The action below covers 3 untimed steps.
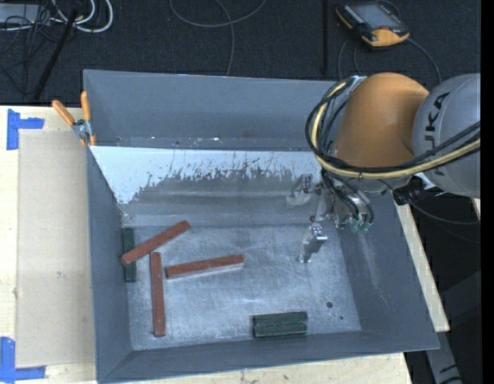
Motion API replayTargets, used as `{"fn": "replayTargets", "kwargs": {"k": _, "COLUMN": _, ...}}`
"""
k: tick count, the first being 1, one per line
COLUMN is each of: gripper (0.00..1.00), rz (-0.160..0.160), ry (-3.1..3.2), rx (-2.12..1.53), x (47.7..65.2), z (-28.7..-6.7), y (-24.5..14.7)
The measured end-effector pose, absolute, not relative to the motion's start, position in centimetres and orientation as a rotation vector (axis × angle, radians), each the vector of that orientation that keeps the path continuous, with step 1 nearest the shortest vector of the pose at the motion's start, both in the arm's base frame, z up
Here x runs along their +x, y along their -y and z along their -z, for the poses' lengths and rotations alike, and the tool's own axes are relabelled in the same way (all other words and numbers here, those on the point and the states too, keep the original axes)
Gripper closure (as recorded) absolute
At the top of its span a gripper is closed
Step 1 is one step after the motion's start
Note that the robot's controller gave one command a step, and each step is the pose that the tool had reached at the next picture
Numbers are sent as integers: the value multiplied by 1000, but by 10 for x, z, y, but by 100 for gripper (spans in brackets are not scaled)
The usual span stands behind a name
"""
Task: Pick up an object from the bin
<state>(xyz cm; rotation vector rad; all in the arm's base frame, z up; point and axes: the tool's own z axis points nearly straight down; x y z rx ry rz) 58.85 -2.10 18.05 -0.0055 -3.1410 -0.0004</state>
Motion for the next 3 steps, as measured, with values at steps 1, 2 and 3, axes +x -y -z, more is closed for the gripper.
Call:
{"fn": "replayTargets", "kwargs": {"k": 1, "gripper": 0, "rz": 0, "ry": 3147, "rx": -13, "x": 568, "z": -133, "y": -11}}
{"fn": "replayTargets", "kwargs": {"k": 2, "gripper": 100, "rz": 2, "ry": 3137, "rx": 337, "x": 595, "z": -79, "y": -79}}
{"fn": "replayTargets", "kwargs": {"k": 3, "gripper": 100, "rz": 2, "ry": 3137, "rx": 337, "x": 595, "z": -79, "y": -79}}
